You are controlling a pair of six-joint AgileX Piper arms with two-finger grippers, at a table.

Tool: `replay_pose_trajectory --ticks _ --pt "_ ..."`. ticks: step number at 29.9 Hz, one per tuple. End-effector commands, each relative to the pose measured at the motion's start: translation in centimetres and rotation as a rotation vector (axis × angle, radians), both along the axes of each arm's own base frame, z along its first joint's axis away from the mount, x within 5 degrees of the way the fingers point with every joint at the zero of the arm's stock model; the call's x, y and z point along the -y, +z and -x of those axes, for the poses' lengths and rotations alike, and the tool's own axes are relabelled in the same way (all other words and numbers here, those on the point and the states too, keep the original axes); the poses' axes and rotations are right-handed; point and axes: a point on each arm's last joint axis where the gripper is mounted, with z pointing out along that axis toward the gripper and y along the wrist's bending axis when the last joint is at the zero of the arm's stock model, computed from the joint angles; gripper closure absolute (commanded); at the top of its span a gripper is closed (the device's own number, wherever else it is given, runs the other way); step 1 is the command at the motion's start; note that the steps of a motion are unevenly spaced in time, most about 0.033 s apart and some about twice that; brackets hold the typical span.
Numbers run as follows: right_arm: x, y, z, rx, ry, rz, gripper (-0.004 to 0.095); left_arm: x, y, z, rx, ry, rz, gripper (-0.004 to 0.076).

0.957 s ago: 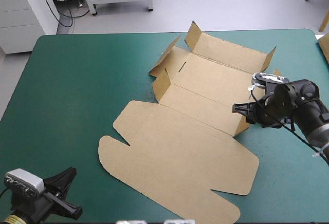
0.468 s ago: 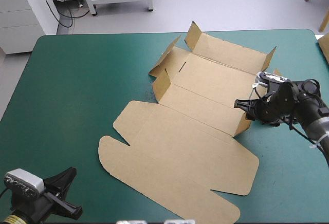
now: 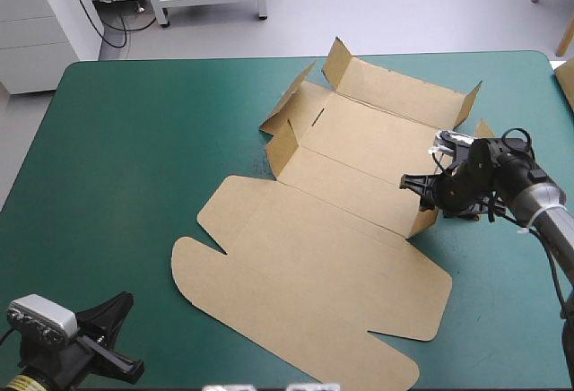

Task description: Fold the box

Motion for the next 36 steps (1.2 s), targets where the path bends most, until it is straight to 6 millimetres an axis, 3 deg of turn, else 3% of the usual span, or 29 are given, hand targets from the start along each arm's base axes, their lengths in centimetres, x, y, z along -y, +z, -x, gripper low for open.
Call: replay_pose_trajectory --ticks 1,17,20,25,36 --pt "0.0 0.9 -0.6 0.067 0.001 -0.023 0.0474 0.2 1.3 -0.3 0.062 -0.003 0.05 0.0731" --pt "-0.5 -1.1 -1.7 0.019 0.009 -0.054 0.0517 0.2 1.3 -0.3 0.062 -0.003 0.05 0.0731" --pt "-0.4 -1.0 -1.8 0.025 0.01 -0.05 0.0603 0.2 1.3 -0.3 0.062 -0.003 0.05 0.0731" --pt "-0.4 -1.0 -1.7 0.02 0.019 -0.047 0.0934 0.2 1.3 -0.3 0.062 -0.003 0.05 0.0731" --pt "0.4 -0.8 -1.7 0.019 0.151 0.098 0.0928 0.2 1.3 -0.3 0.062 -0.003 0.05 0.0731"
